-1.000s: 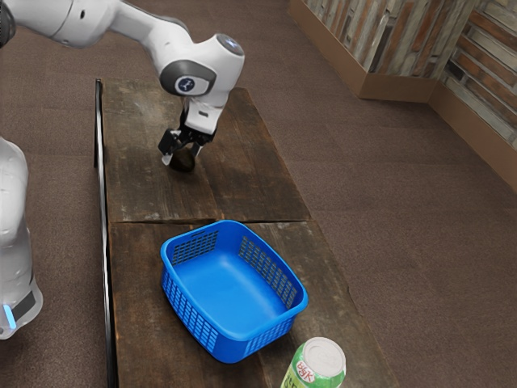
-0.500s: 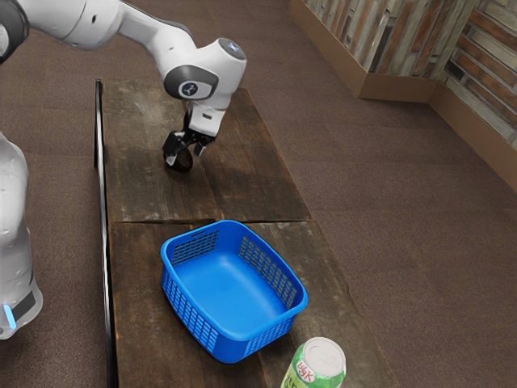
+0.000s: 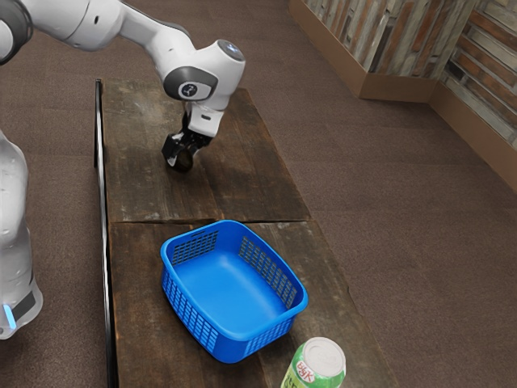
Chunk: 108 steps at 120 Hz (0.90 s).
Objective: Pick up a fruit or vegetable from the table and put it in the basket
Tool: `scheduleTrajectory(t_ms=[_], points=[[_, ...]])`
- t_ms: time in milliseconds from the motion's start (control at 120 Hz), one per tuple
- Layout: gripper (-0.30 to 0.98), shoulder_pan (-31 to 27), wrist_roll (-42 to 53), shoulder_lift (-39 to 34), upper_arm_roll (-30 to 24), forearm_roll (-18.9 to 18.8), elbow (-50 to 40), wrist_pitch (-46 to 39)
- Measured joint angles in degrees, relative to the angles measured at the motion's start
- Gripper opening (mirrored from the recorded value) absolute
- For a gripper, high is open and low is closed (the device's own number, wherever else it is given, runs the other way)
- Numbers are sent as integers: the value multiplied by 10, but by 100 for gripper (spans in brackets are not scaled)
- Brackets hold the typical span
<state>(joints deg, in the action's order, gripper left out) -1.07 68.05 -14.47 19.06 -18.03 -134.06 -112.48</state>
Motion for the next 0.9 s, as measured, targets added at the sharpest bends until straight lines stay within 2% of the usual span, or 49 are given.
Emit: scheduleTrajectory(t_ms=[75,158,258,325,542,900], points=[[28,0,-3,0,0,-1,2,1],[21,0,-6,-2,-9,-1,50,23],[23,2,-9,-4,-40,-2,145,64],[33,2,-10,-4,-55,-1,205,92],[34,3,-12,-2,-88,2,330,142],[33,4,-13,-1,-168,83,364,164]])
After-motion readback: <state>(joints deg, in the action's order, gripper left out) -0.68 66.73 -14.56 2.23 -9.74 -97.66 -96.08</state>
